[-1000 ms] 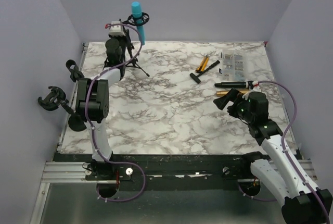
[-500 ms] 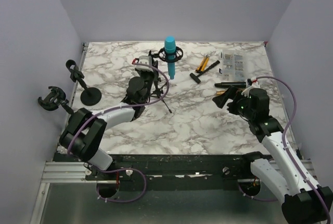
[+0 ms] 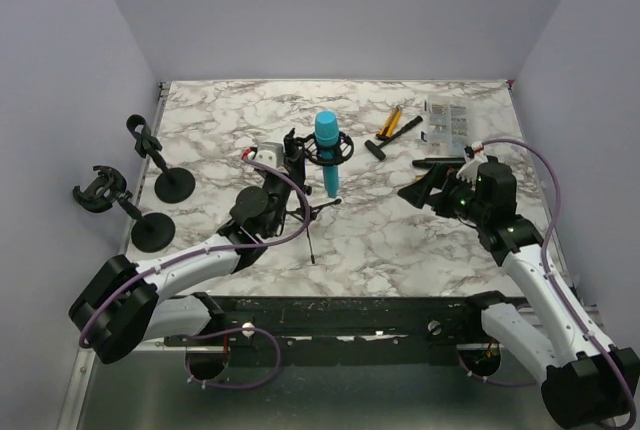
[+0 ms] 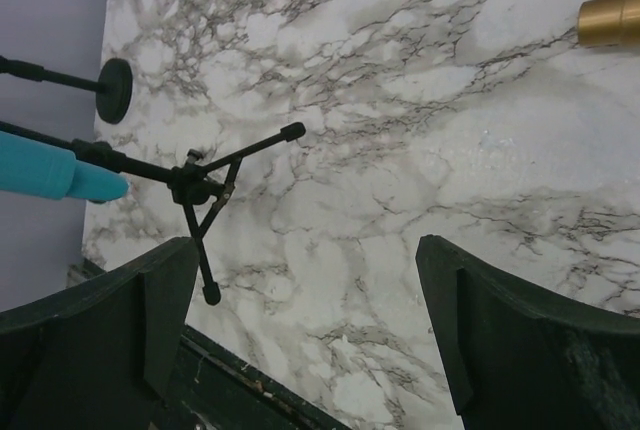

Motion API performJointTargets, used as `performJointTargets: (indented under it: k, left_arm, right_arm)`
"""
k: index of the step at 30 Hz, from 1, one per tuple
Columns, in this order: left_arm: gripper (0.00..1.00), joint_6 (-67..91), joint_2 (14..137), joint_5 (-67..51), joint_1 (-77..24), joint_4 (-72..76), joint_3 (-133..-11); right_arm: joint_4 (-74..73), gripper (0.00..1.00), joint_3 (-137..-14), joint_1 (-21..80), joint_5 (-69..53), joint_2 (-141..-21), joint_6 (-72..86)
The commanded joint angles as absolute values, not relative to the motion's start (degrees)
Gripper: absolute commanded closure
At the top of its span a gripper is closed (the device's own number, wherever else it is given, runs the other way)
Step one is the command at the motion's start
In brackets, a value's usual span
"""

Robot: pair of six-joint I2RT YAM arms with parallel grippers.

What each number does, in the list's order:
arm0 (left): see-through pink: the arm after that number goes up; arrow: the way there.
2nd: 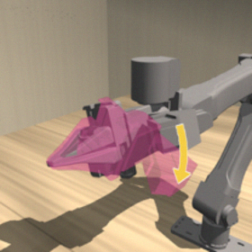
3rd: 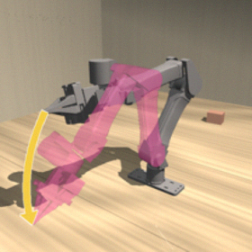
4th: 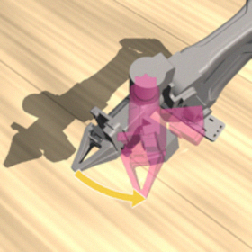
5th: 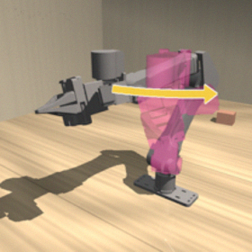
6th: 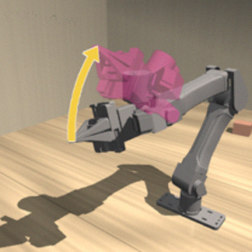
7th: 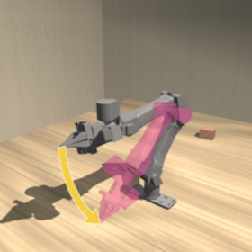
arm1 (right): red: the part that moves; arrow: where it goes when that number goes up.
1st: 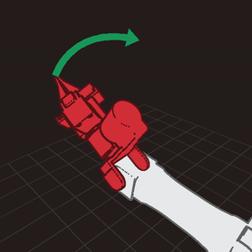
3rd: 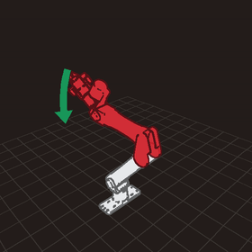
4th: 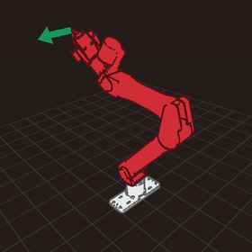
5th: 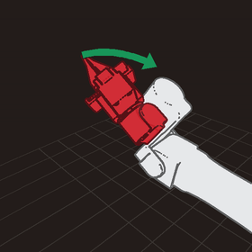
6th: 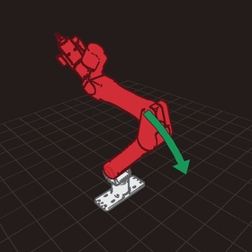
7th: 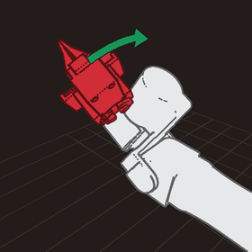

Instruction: Remove the microphone from the stand

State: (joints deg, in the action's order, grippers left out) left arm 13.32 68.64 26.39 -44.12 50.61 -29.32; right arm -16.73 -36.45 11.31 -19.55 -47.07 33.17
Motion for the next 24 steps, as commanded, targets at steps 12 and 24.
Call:
performJointTargets:
  k: [12, 24]
  left_arm:
    - [0.31, 30.1, 65.0, 27.9, -47.2, 30.7, -27.8]
    - [0.05, 30.9, 44.4, 21.0, -47.5, 16.9, -23.3]
  right_arm:
    - [-13.3, 0.00, -34.8, 18.7, -24.9, -51.0, 41.6]
    - [-13.7, 0.00, -34.9, 21.6, -22.4, -51.4, 42.8]
